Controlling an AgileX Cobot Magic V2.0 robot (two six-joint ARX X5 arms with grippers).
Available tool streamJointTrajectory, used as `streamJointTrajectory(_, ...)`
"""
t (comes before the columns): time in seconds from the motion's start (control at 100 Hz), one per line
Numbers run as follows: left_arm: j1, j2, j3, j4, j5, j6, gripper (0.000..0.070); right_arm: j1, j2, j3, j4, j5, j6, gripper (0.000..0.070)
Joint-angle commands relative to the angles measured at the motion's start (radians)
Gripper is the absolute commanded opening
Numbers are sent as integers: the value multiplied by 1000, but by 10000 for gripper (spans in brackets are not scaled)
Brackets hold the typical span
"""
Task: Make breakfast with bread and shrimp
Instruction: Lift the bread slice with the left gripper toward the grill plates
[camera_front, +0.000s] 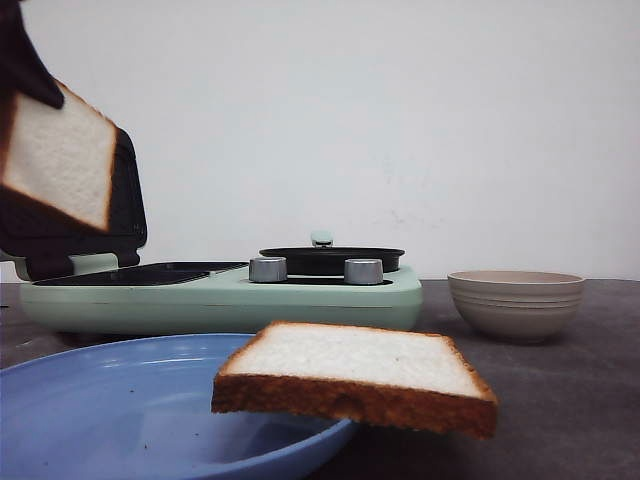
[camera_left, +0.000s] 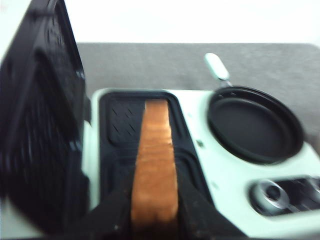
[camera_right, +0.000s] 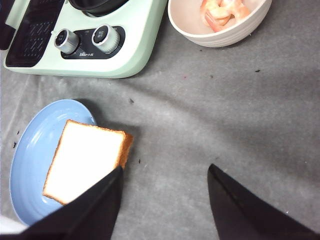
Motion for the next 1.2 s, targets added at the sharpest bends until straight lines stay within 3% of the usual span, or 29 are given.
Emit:
streamJointTrajectory(0.0, -11, 47, 53, 19, -16, 60, 2, 0, 3, 16, 6, -1, -11, 330)
streamJointTrajectory(0.19, -51, 187, 182, 19, -38, 147, 2, 0, 3, 16, 6, 0, -13, 330)
streamJointTrajectory(0.73, -180, 551, 508, 23, -308, 508, 1, 0, 3, 16, 5, 6, -32, 330)
streamJointTrajectory(1.19, -215, 697, 528, 183, -372, 678, 1, 0, 3, 16, 4, 6, -35, 330)
